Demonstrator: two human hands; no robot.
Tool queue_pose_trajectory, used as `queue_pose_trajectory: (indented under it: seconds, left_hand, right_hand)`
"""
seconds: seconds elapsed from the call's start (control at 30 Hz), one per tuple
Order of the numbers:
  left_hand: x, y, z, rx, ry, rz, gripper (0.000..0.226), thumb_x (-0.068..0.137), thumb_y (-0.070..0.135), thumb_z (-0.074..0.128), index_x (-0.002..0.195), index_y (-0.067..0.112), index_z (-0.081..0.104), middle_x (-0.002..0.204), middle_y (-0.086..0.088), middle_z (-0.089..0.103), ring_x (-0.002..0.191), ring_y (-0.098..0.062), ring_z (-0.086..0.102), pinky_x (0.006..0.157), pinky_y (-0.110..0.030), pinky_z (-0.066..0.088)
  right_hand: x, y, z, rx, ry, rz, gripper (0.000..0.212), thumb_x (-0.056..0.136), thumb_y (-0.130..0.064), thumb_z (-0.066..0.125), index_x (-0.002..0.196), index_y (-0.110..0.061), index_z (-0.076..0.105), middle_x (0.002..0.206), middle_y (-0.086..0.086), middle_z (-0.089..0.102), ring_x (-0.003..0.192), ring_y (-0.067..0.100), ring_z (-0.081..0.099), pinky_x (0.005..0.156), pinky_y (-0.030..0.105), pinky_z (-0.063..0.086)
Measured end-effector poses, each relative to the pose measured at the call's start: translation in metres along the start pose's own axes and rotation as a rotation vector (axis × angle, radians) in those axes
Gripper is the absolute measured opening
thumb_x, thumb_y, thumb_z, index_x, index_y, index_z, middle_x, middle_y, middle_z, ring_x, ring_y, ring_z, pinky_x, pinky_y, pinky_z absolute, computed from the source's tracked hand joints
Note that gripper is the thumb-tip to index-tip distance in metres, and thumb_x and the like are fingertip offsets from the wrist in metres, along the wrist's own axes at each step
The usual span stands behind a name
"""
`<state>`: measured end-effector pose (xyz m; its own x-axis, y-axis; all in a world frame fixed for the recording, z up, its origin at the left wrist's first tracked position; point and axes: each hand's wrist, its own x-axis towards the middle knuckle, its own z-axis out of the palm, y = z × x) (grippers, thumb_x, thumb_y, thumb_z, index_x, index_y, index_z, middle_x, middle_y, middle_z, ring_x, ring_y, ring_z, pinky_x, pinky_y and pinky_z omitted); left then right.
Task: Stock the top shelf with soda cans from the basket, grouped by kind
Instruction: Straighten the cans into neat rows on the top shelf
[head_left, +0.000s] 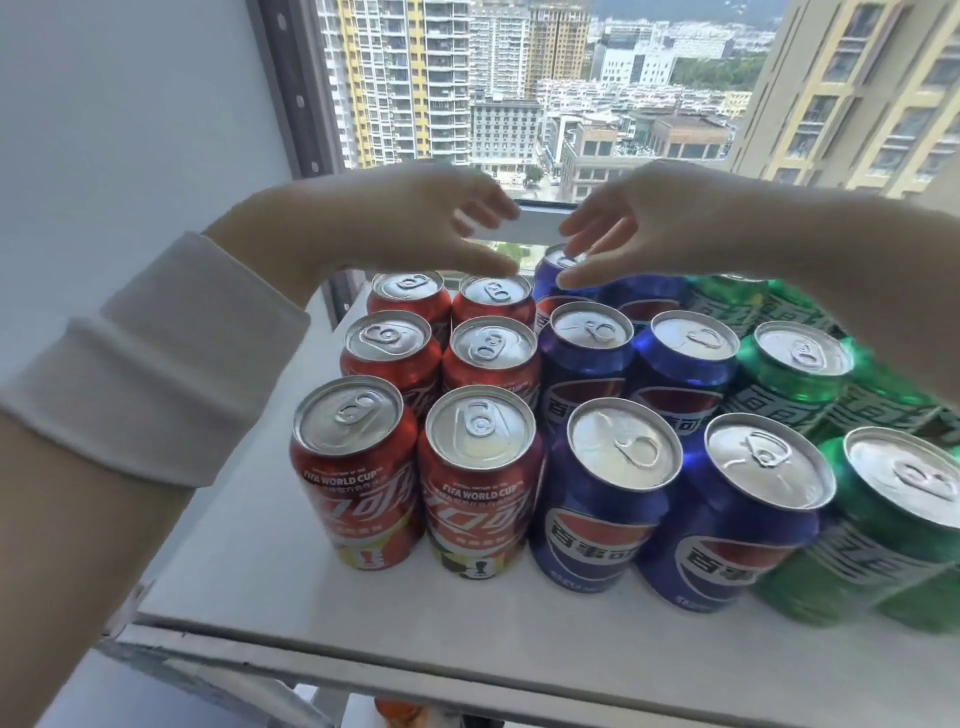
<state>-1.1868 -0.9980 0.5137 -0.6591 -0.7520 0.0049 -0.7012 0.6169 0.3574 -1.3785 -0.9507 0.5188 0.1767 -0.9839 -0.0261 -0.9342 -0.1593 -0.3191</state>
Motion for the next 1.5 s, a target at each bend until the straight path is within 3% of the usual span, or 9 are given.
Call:
queue_pose_trajectory:
  seconds: [0.17,0.4,0.5,0.7,0.9,1.07,1.17,1.27,1.5]
  left_hand:
    - [0.016,0.056,0.024,0.154,-0.070,0.149,0.052,0.080,0.047,0.060,0.127,0.029,0.049,0.128,0.009,0.055,0.113,-0.010,0.053,0.100,-0.030,0.040]
    - [0.025,0.064,0.040,0.251,-0.165,0.131,0.053,0.079,0.042,0.065,0.128,0.028,0.049,0.128,0.007,0.054,0.105,-0.008,0.050,0.087,-0.023,0.034]
    - [0.022,0.067,0.038,0.237,-0.168,0.131,0.050,0.079,0.041,0.064,0.127,0.029,0.051,0.125,0.012,0.055,0.104,-0.004,0.048,0.086,-0.021,0.031]
    - [0.014,0.073,0.039,0.248,-0.184,0.139,0.047,0.080,0.040,0.064,0.124,0.030,0.053,0.125,0.010,0.054,0.110,-0.011,0.053,0.089,-0.024,0.035]
    - [0.005,0.081,0.039,0.276,-0.204,0.149,0.047,0.081,0.039,0.062,0.126,0.029,0.052,0.127,0.011,0.053,0.111,-0.010,0.052,0.087,-0.021,0.033]
    - [0.004,0.084,0.040,0.332,-0.219,0.142,0.048,0.082,0.042,0.060,0.127,0.030,0.050,0.128,0.010,0.053,0.113,-0.010,0.051,0.091,-0.023,0.035]
    - [0.006,0.084,0.033,0.274,-0.256,0.111,0.042,0.083,0.043,0.057,0.124,0.033,0.053,0.110,0.019,0.054,0.093,0.002,0.056,0.080,-0.017,0.039]
    - [0.018,0.075,0.020,0.198,-0.164,0.116,0.034,0.085,0.041,0.054,0.119,0.034,0.057,0.102,0.021,0.058,0.082,0.008,0.055,0.082,-0.018,0.038]
    - [0.083,0.043,0.028,0.314,-0.080,0.017,0.061,0.086,0.038,0.057,0.139,0.017,0.037,0.142,-0.006,0.043,0.126,-0.024,0.044,0.109,-0.038,0.032]
  right_hand:
    - [-0.047,0.035,-0.002,-0.091,-0.054,0.072,0.070,0.052,-0.057,0.067,0.115,-0.027,0.062,0.095,-0.018,0.063,0.083,-0.007,0.058,0.080,0.019,0.042]
    - [-0.056,0.050,0.007,-0.170,0.040,0.048,0.058,0.061,-0.047,0.077,0.113,-0.026,0.065,0.073,-0.031,0.045,0.069,-0.006,0.050,0.073,0.018,0.037]
    - [-0.060,0.052,0.007,-0.131,0.081,0.017,0.051,0.059,-0.045,0.079,0.104,-0.025,0.070,0.072,-0.029,0.051,0.068,-0.015,0.047,0.062,0.004,0.038]
    - [-0.070,0.049,0.007,-0.128,0.070,0.020,0.054,0.057,-0.048,0.079,0.106,-0.027,0.070,0.082,-0.011,0.064,0.075,0.004,0.060,0.073,0.022,0.041]
    - [-0.078,0.046,0.005,-0.134,0.045,0.003,0.052,0.058,-0.047,0.079,0.105,-0.028,0.069,0.089,-0.008,0.067,0.074,-0.006,0.058,0.071,0.009,0.039]
    - [-0.078,0.045,0.006,-0.138,0.014,0.029,0.052,0.062,-0.046,0.078,0.109,-0.029,0.067,0.077,-0.028,0.051,0.071,-0.013,0.051,0.067,0.012,0.041]
    - [-0.078,0.045,0.003,-0.096,-0.030,0.042,0.046,0.066,-0.050,0.073,0.108,-0.030,0.068,0.075,-0.030,0.051,0.078,-0.006,0.056,0.069,0.014,0.041]
    - [-0.070,0.046,-0.005,-0.070,-0.012,0.043,0.039,0.072,-0.052,0.066,0.102,-0.028,0.070,0.088,-0.020,0.067,0.089,0.005,0.063,0.079,0.018,0.046]
    - [-0.009,0.067,-0.007,-0.188,0.123,0.076,0.060,0.080,-0.037,0.066,0.129,-0.005,0.050,0.132,0.008,0.055,0.116,0.019,0.051,0.097,0.024,0.035]
